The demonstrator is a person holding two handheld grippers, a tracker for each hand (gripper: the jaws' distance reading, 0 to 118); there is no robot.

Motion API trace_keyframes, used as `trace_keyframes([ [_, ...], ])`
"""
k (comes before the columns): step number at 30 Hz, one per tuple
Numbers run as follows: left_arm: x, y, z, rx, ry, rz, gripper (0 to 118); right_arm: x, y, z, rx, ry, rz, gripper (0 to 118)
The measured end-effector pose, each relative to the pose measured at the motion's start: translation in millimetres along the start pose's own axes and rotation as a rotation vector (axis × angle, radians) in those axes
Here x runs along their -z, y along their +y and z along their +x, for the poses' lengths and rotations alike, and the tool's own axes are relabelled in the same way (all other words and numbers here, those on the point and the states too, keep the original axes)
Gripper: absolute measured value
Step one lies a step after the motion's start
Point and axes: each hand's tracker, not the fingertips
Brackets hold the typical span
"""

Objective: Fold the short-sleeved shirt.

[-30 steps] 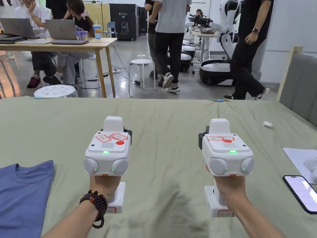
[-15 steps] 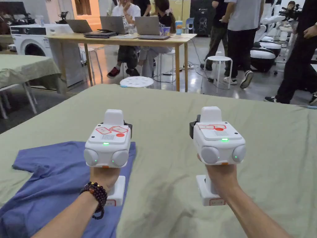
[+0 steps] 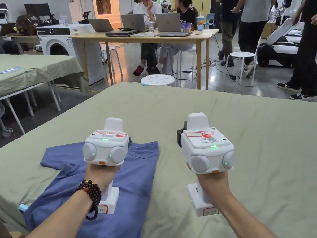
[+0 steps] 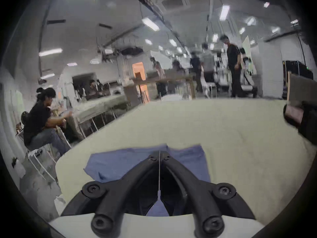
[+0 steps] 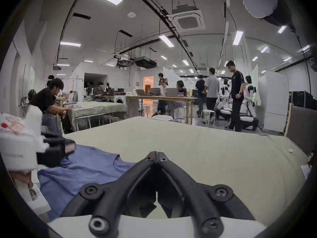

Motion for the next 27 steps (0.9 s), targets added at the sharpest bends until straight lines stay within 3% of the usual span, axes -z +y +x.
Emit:
trace_keyframes([
  [5, 45.6, -9.4, 9.2, 0.001, -0.157, -0.253, 0, 5.3, -10.8, 9.5, 0.005, 0.015, -0.034, 2],
  [6, 54.2, -11.2, 11.5, -0.007, -0.155, -0.299, 9, 6.8, -13.4, 11.0, 0.008, 0.014, -0.036, 2],
  [7, 62.8, -14.2, 13.2, -0.019, -0.178, -0.340, 31, 9.2, -16.7, 12.7, 0.009, 0.010, -0.043, 2],
  [8, 71.1, -17.5, 15.1, -0.032, -0.189, -0.356, 73, 11.6, -19.7, 14.9, 0.009, 0.011, -0.050, 2],
  [9, 78.7, -20.1, 17.3, -0.029, -0.181, -0.365, 96, 14.4, -22.6, 15.0, 0.007, 0.011, -0.055, 2],
  [10, 85.4, -22.8, 19.9, -0.027, -0.170, -0.358, 110, 16.8, -25.5, 16.4, 0.002, 0.013, -0.059, 2],
  [27, 131.0, -44.8, 23.7, -0.063, -0.117, -0.431, 110, 37.3, -48.2, 25.2, -0.012, 0.044, -0.099, 2],
])
